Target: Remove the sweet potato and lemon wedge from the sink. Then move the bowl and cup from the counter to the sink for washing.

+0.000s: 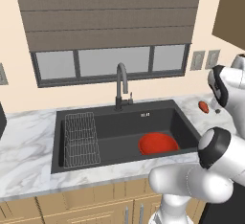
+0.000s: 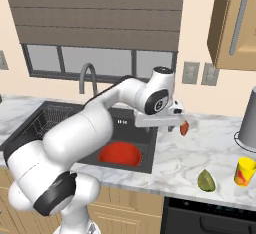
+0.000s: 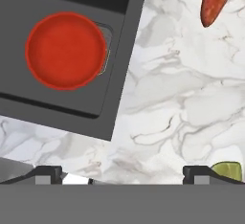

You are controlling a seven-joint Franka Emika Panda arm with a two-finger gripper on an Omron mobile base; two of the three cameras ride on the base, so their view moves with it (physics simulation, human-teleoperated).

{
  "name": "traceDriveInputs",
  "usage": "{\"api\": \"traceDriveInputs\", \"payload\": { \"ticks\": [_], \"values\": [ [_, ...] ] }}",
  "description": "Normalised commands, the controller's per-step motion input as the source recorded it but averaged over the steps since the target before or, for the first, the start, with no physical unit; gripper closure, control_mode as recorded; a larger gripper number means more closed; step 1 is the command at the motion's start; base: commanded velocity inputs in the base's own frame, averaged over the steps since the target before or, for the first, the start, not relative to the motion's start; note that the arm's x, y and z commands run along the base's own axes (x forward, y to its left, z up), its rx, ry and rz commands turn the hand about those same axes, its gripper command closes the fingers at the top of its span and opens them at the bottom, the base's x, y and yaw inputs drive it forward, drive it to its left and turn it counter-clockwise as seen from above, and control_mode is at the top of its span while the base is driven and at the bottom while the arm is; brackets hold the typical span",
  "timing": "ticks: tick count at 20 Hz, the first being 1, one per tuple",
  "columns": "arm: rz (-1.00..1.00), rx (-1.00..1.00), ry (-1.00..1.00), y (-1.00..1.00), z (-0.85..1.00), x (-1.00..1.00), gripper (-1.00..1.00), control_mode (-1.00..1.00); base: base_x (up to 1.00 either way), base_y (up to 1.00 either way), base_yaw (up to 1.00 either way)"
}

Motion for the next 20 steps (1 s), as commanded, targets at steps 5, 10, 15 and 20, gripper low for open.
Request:
{"api": "traceDriveInputs", "payload": {
  "ticks": [5,10,15,20],
  "values": [
    [-0.02,0.00,0.00,-0.37,0.01,-0.09,-1.00,-1.00,0.00,0.00,0.00],
    [-0.09,0.00,0.00,-0.33,0.00,-0.15,-1.00,-1.00,0.00,0.00,0.00],
    [-0.12,0.00,0.00,-0.31,0.00,-0.08,-1.00,-1.00,0.00,0.00,0.00],
    [-0.13,0.00,0.00,-0.33,0.00,-0.04,-1.00,-1.00,0.00,0.00,0.00]
  ]
}}
